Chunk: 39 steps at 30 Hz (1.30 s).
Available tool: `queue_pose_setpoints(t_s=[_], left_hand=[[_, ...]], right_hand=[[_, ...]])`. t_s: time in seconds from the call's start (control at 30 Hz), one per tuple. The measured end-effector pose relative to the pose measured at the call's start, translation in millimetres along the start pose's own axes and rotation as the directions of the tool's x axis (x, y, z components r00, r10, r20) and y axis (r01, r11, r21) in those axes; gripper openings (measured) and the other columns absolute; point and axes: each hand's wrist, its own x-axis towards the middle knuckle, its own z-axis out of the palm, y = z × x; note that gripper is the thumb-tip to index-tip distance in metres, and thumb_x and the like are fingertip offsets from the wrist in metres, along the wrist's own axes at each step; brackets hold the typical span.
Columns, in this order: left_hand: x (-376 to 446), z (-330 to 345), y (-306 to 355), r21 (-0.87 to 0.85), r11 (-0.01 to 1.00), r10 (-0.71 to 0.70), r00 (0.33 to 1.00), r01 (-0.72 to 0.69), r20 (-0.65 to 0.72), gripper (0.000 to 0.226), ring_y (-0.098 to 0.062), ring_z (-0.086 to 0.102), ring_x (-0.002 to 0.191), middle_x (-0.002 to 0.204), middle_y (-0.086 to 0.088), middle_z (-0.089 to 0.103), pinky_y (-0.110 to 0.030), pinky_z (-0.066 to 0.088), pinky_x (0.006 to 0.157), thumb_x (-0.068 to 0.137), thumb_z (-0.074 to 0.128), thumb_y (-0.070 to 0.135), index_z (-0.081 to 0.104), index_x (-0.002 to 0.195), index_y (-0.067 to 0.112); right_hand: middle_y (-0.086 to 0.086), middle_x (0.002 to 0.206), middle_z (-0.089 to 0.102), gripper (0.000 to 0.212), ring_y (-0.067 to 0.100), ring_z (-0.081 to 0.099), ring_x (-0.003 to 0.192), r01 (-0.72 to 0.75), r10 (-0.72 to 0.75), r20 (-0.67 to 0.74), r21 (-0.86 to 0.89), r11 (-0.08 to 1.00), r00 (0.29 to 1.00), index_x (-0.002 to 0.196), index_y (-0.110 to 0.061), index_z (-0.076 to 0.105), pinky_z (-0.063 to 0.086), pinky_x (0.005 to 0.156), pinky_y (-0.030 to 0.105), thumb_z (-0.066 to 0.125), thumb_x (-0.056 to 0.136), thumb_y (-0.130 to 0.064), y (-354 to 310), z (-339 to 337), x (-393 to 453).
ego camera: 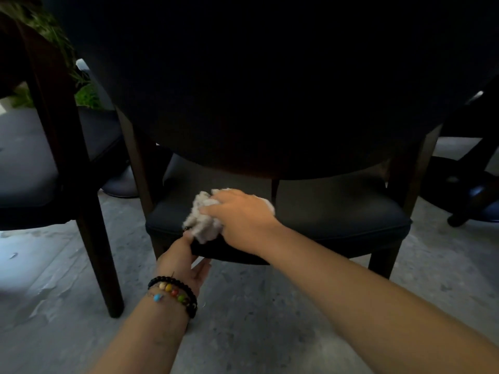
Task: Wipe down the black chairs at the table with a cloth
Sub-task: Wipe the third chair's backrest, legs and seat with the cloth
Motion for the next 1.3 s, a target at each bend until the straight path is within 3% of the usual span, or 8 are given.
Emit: queue_pose_setpoints(t_s=[0.27, 0.4, 0.5, 0.67, 0.97, 1.07, 1.2, 1.3], left_hand=[[-1, -2, -1, -0.062, 0.998, -0.001, 1.000, 0.002, 0.012, 0.048, -0.027, 0.059, 0.098, 0.120, -0.008, 0.058, -0.042, 0.049, 0.094, 0.092, 0.064, 0.036, 0.048, 0.134, 0.021], [-4, 1, -3, -0.029, 0.997, 0.066, 0.998, -0.066, 0.001, 0.030, -0.022, 0.060, 0.096, 0.116, -0.004, 0.061, -0.037, 0.052, 0.080, 0.090, 0.062, 0.024, 0.059, 0.119, 0.020], [-4, 3, -4, -0.048, 0.995, 0.086, 0.996, -0.087, -0.030, 0.025, -0.020, 0.061, 0.101, 0.111, -0.004, 0.065, -0.034, 0.052, 0.073, 0.085, 0.055, 0.012, 0.062, 0.107, 0.021], [-4, 3, -2, -0.046, 0.999, 0.012, 1.000, -0.012, 0.001, 0.026, -0.022, 0.060, 0.092, 0.103, -0.004, 0.060, -0.036, 0.049, 0.085, 0.090, 0.063, 0.037, 0.054, 0.107, 0.021], [-21, 15, -24, -0.034, 0.999, -0.012, 0.975, 0.020, 0.221, 0.081, -0.034, 0.057, 0.108, 0.136, -0.008, 0.050, -0.059, 0.041, 0.099, 0.082, 0.071, 0.046, 0.023, 0.148, 0.036], [-22, 23, -29, 0.007, 1.000, -0.009, 0.974, 0.007, 0.227, 0.054, -0.032, 0.056, 0.107, 0.128, -0.008, 0.055, -0.055, 0.043, 0.097, 0.088, 0.062, 0.050, 0.042, 0.132, 0.026], [-19, 29, -26, 0.089, 0.996, -0.009, 0.977, -0.010, 0.214, 0.034, -0.026, 0.058, 0.104, 0.119, -0.004, 0.062, -0.043, 0.046, 0.088, 0.090, 0.057, 0.054, 0.062, 0.105, 0.025], [-13, 25, -26, 0.065, 0.998, -0.028, 0.980, 0.015, 0.200, 0.068, -0.031, 0.059, 0.108, 0.130, -0.009, 0.056, -0.049, 0.043, 0.100, 0.086, 0.064, 0.052, 0.036, 0.143, 0.027]], right_hand=[[-0.004, 0.132, 0.059, 0.048, 0.021, 0.050, 0.126, -0.194, 0.214, -0.236, 0.107, 0.975, 0.948, 0.125, -0.033, 0.065, 0.048, 0.095, 0.037, 0.058, 0.079, -0.020, 48, -15, -65], [-0.003, 0.139, 0.047, 0.055, 0.023, 0.044, 0.127, -0.088, 0.125, -0.228, 0.165, 0.982, 0.966, 0.136, -0.033, 0.049, 0.041, 0.102, 0.040, 0.058, 0.085, -0.015, -10, 3, -4], [0.004, 0.143, 0.044, 0.053, 0.025, 0.035, 0.135, -0.034, 0.026, -0.159, -0.044, 0.998, 0.987, 0.138, -0.023, 0.050, 0.029, 0.113, 0.039, 0.061, 0.086, -0.015, -29, 16, 10], [0.003, 0.142, 0.053, 0.050, 0.021, 0.043, 0.137, -0.022, 0.037, -0.227, 0.069, 0.997, 0.973, 0.131, -0.024, 0.061, 0.038, 0.110, 0.041, 0.064, 0.081, -0.020, 35, 1, -50], [-0.003, 0.131, 0.058, 0.043, 0.017, 0.049, 0.123, -0.484, 0.479, -0.325, 0.071, 0.872, 0.816, 0.128, -0.025, 0.061, 0.039, 0.102, 0.030, 0.064, 0.086, -0.017, 121, -30, -120], [0.000, 0.131, 0.059, 0.049, 0.020, 0.049, 0.125, -0.337, 0.383, -0.426, 0.181, 0.924, 0.820, 0.128, -0.023, 0.062, 0.037, 0.107, 0.033, 0.060, 0.081, -0.011, 67, -14, -78], [0.013, 0.115, 0.067, 0.040, 0.034, 0.058, 0.113, -0.087, 0.069, -0.386, -0.028, 0.996, 0.920, 0.111, -0.009, 0.070, 0.043, 0.100, 0.044, 0.048, 0.078, -0.009, 25, 5, -61], [0.012, 0.110, 0.071, 0.043, 0.031, 0.065, 0.109, -0.019, 0.002, -0.412, -0.038, 0.999, 0.911, 0.105, -0.009, 0.074, 0.053, 0.091, 0.041, 0.044, 0.075, -0.013, 64, -1, -93]])
